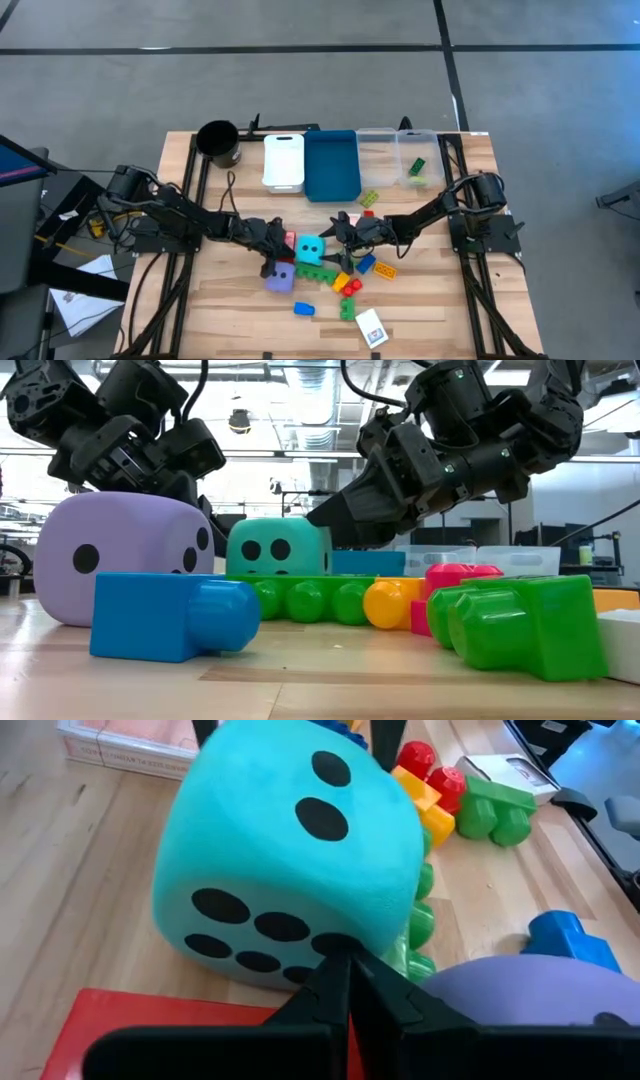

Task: Pick & Place Toys
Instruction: Put the large blue dice into the blue bin

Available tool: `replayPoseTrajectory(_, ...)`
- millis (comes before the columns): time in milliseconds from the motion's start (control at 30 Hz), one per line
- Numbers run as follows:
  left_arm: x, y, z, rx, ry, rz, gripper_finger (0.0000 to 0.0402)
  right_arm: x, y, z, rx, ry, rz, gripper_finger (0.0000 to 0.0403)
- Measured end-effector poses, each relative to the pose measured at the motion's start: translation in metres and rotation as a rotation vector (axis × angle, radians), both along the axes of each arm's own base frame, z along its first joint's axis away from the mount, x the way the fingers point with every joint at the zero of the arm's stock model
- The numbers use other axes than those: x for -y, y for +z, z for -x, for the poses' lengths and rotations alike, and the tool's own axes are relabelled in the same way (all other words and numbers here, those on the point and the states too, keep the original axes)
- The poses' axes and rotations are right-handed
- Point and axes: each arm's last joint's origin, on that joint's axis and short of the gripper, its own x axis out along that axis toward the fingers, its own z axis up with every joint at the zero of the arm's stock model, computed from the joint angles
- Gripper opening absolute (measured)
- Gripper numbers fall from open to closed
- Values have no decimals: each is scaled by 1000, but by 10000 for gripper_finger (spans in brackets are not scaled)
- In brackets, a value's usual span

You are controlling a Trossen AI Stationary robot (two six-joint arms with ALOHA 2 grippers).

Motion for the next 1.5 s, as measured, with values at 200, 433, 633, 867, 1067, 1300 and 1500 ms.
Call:
replayPoseTrajectory(200, 0, 0, 0, 0, 5, -2, 0, 1, 1, -1, 22, -4, -10, 333)
replayPoseTrajectory(433, 0, 1, -1, 5, 0, 1, 0, -1, 0, 0, 12, 97, 14, 333)
replayPoseTrajectory(633, 0, 1, -1, 9, 0, 2, 0, 0, -1, 0, 2, 111, 10, 351)
replayPoseTrajectory(867, -1, 2, -2, 21, 21, -7, 0, 1, -4, 1, -36, 122, 19, 391)
replayPoseTrajectory(1067, -2, 2, -2, 20, 56, -27, 0, 1, -4, 1, -37, 127, 29, 398)
replayPoseTrajectory(1300, -7, 0, -2, 6, 136, -71, 1, 7, -5, 1, -41, 72, 55, 396)
replayPoseTrajectory(1500, -22, -3, 2, -70, 229, -105, 1, 21, -7, 0, -63, -5, 2, 398)
